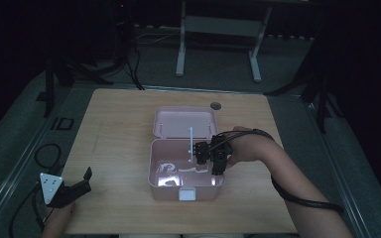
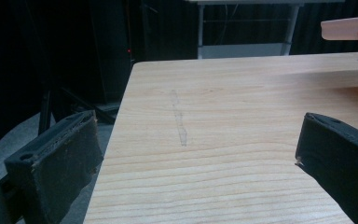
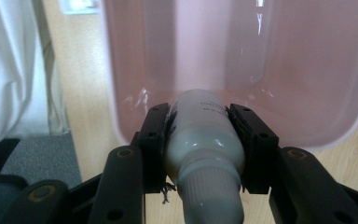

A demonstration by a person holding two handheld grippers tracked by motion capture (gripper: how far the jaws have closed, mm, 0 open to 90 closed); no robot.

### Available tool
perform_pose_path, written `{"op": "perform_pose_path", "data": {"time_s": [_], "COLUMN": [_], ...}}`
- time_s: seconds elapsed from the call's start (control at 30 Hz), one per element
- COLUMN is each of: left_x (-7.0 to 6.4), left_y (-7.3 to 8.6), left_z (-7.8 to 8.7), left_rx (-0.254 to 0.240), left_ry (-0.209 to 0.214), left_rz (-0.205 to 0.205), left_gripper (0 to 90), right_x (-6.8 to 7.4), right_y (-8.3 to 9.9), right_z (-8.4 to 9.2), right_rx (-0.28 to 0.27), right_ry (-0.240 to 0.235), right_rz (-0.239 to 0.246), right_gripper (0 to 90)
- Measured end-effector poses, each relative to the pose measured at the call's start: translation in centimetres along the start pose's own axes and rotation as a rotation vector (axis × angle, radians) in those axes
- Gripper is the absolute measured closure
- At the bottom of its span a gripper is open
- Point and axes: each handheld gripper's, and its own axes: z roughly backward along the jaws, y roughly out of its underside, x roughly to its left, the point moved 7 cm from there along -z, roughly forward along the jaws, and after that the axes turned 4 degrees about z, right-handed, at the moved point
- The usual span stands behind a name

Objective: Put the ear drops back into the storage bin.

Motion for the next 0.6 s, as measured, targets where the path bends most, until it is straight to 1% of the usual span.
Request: {"op": "perform_pose_path", "data": {"time_s": [0.03,0.13,0.17,0.27,0.33,0.43,0.53,0.6], "left_x": [0.0,0.0,0.0,0.0,0.0,0.0,0.0,0.0], "left_y": [0.0,0.0,0.0,0.0,0.0,0.0,0.0,0.0], "left_z": [0.0,0.0,0.0,0.0,0.0,0.0,0.0,0.0], "left_rx": [0.0,0.0,0.0,-0.002,-0.001,0.0,-0.001,0.0], "left_ry": [0.0,0.0,0.001,0.0,0.001,0.001,0.002,0.003], "left_rz": [0.0,-0.001,0.0,0.002,0.0,0.0,0.0,0.001], "left_gripper": [0.3,0.3,0.3,0.3,0.4,0.3,0.3,0.3], "right_x": [-0.1,-0.4,-0.8,-1.2,-1.3,-1.4,-1.7,-1.8], "right_y": [-0.1,-0.2,-0.3,-0.5,-0.6,-0.7,-0.9,-1.0], "right_z": [-0.3,-0.9,-1.5,-2.5,-3.2,-4.2,-5.0,-5.5], "right_rx": [0.001,-0.003,-0.01,-0.007,-0.005,-0.003,-0.008,-0.013], "right_ry": [-0.002,-0.003,-0.004,-0.005,-0.008,-0.005,0.002,-0.001], "right_rz": [-0.008,-0.01,-0.02,-0.025,-0.024,0.002,0.006,0.002], "right_gripper": [59.6,59.6,59.6,59.6,59.6,59.6,59.6,59.6]}}
